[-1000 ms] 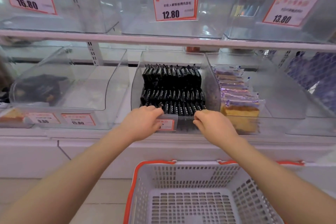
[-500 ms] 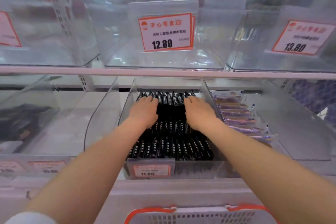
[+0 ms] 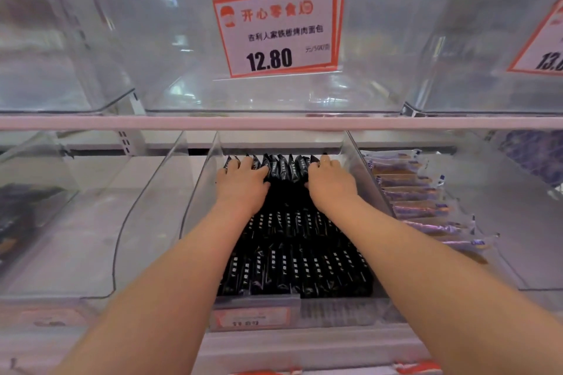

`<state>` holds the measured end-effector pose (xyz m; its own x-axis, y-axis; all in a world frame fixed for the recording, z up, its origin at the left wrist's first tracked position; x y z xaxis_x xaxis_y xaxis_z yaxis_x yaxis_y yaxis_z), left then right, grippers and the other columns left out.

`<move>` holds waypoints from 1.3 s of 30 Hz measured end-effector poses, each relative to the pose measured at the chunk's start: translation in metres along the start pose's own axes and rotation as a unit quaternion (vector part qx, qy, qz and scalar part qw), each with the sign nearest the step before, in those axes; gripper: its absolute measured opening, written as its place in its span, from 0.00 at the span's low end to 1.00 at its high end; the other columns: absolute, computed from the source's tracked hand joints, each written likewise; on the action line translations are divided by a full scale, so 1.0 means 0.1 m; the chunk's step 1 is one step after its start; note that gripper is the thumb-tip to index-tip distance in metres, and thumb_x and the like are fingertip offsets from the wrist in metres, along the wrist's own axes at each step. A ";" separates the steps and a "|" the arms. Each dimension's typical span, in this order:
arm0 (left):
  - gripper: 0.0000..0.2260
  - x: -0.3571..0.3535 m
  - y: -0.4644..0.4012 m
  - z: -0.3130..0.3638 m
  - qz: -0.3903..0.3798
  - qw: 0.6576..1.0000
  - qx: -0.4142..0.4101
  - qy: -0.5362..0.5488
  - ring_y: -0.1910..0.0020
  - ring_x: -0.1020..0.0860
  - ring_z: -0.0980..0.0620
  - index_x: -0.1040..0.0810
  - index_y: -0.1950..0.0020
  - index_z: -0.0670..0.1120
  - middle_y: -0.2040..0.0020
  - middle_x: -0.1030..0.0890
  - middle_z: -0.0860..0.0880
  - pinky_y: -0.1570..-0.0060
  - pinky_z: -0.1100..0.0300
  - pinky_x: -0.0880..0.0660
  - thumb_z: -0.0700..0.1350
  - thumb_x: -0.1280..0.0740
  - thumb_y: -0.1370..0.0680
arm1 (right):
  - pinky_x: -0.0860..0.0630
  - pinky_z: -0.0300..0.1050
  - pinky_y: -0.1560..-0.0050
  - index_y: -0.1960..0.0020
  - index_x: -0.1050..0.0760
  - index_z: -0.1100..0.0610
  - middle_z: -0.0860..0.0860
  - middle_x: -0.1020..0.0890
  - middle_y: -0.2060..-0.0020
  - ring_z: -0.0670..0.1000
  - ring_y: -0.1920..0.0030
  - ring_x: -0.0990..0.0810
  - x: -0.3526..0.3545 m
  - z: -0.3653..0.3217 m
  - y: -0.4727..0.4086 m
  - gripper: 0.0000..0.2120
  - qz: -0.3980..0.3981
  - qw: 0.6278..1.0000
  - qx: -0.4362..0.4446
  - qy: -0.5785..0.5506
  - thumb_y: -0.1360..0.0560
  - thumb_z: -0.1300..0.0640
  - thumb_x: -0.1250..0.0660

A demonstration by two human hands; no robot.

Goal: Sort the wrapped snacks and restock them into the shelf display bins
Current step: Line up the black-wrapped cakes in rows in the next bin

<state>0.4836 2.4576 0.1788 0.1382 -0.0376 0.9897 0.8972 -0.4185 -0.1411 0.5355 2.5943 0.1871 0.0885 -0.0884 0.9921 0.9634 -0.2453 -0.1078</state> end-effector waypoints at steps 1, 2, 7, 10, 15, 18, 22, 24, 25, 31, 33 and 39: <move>0.18 0.00 0.00 0.00 -0.002 1.000 0.000 -0.003 0.31 0.39 0.43 0.35 0.30 0.54 0.30 0.36 0.47 0.37 0.48 0.38 0.54 0.45 0.20 | 0.31 0.48 0.47 0.32 0.38 0.64 0.60 0.34 0.35 0.58 0.35 0.34 -0.02 -0.01 0.02 0.20 -0.013 1.000 0.002 0.010 0.22 0.60 0.41; 0.18 -0.01 0.00 0.00 -0.005 1.000 0.001 -0.005 0.31 0.39 0.43 0.36 0.30 0.54 0.30 0.36 0.47 0.37 0.48 0.38 0.53 0.45 0.20 | 0.32 0.49 0.41 0.29 0.43 0.65 0.62 0.37 0.33 0.59 0.33 0.36 -0.03 -0.01 0.04 0.24 -0.028 0.999 0.004 0.014 0.22 0.60 0.41; 0.29 0.03 0.13 0.10 -0.001 0.999 -0.023 0.026 0.28 0.43 0.43 0.48 0.24 0.51 0.26 0.41 0.47 0.31 0.48 0.43 0.51 0.40 0.22 | 0.45 0.50 0.27 0.25 0.51 0.62 0.59 0.44 0.27 0.59 0.27 0.46 0.21 -0.07 0.35 0.30 -0.017 0.997 0.073 -0.027 0.21 0.56 0.42; 0.26 0.14 0.36 0.36 0.035 0.992 -0.121 0.033 0.26 0.46 0.46 0.43 0.25 0.50 0.24 0.43 0.48 0.30 0.50 0.45 0.49 0.40 0.22 | 0.35 0.50 0.34 0.34 0.31 0.60 0.56 0.30 0.35 0.56 0.34 0.33 0.44 0.00 0.80 0.17 0.071 0.980 0.153 -0.103 0.21 0.55 0.44; 0.17 0.60 0.96 1.06 0.085 0.929 -0.312 0.182 0.36 0.31 0.45 0.27 0.34 0.43 0.35 0.27 0.44 0.36 0.52 0.33 0.44 0.38 0.22 | 0.28 0.50 0.46 0.45 0.24 0.58 0.55 0.21 0.47 0.57 0.45 0.24 0.54 0.98 1.49 0.11 0.165 0.963 0.035 -0.212 0.23 0.63 0.42; 0.13 0.85 1.21 1.54 0.114 0.899 -0.384 0.177 0.41 0.27 0.44 0.25 0.38 0.41 0.41 0.24 0.44 0.44 0.49 0.28 0.42 0.40 0.22 | 0.35 0.46 0.46 0.43 0.24 0.61 0.60 0.23 0.44 0.60 0.42 0.26 0.28 1.67 1.60 0.12 0.053 0.974 -0.083 -0.203 0.24 0.66 0.40; 0.11 0.90 1.19 2.18 0.075 0.904 -0.419 -0.043 0.43 0.26 0.43 0.25 0.42 0.43 0.44 0.23 0.44 0.53 0.51 0.27 0.39 0.42 0.22 | 0.36 0.43 0.46 0.41 0.24 0.62 0.61 0.24 0.41 0.60 0.41 0.26 0.12 2.16 1.62 0.12 -0.003 0.967 -0.141 -0.214 0.23 0.63 0.39; 0.11 0.85 1.09 2.35 0.029 0.913 -0.391 -0.114 0.46 0.23 0.43 0.23 0.44 0.43 0.46 0.21 0.45 0.58 0.53 0.28 0.38 0.40 0.23 | 0.31 0.43 0.48 0.41 0.23 0.61 0.59 0.21 0.43 0.57 0.45 0.23 0.09 2.24 1.56 0.12 -0.019 0.955 -0.146 -0.257 0.23 0.62 0.37; 0.10 0.80 1.01 2.39 0.002 0.921 -0.366 -0.135 0.47 0.22 0.44 0.22 0.45 0.43 0.47 0.20 0.45 0.61 0.54 0.29 0.39 0.40 0.22 | 0.30 0.43 0.50 0.42 0.23 0.61 0.59 0.19 0.46 0.56 0.49 0.22 0.08 2.25 1.52 0.11 -0.024 0.946 -0.140 -0.292 0.23 0.62 0.36; 0.17 0.60 0.77 2.31 -0.130 0.924 -0.302 -0.194 0.52 0.21 0.46 0.22 0.45 0.44 0.49 0.21 0.47 0.66 0.55 0.29 0.56 0.35 0.24 | 0.31 0.42 0.63 0.56 0.22 0.61 0.54 0.20 0.64 0.51 0.62 0.24 0.06 2.30 1.42 0.06 -0.028 0.945 -0.099 -0.312 0.26 0.57 0.31; 0.19 0.58 0.78 2.29 -0.143 0.918 -0.307 -0.206 0.54 0.21 0.46 0.22 0.48 0.45 0.53 0.21 0.47 0.65 0.56 0.30 0.59 0.37 0.25 | 0.34 0.38 0.69 0.63 0.26 0.57 0.50 0.24 0.71 0.50 0.66 0.27 0.02 2.35 1.45 0.09 -0.021 0.945 -0.100 -0.311 0.27 0.55 0.30; 0.16 0.68 0.81 2.25 -0.166 0.920 -0.286 -0.210 0.56 0.25 0.48 0.27 0.53 0.45 0.58 0.25 0.49 0.56 0.53 0.25 0.58 0.37 0.24 | 0.33 0.43 0.61 0.56 0.26 0.54 0.49 0.25 0.59 0.50 0.59 0.28 0.11 2.30 1.60 0.06 0.066 0.962 -0.056 -0.258 0.26 0.52 0.32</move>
<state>0.6604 2.6255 0.2288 0.1544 0.4814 0.8628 0.5680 -0.7578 0.3212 0.7484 2.7763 0.1950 0.3500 0.3575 0.8659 0.9044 -0.3699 -0.2128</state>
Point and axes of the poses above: each hand's wrist, its own y-axis away from the middle knuckle, its own x-axis out of the back of the hand, z = x × y, the point moved 5 cm from there along -y, towards the middle knuckle
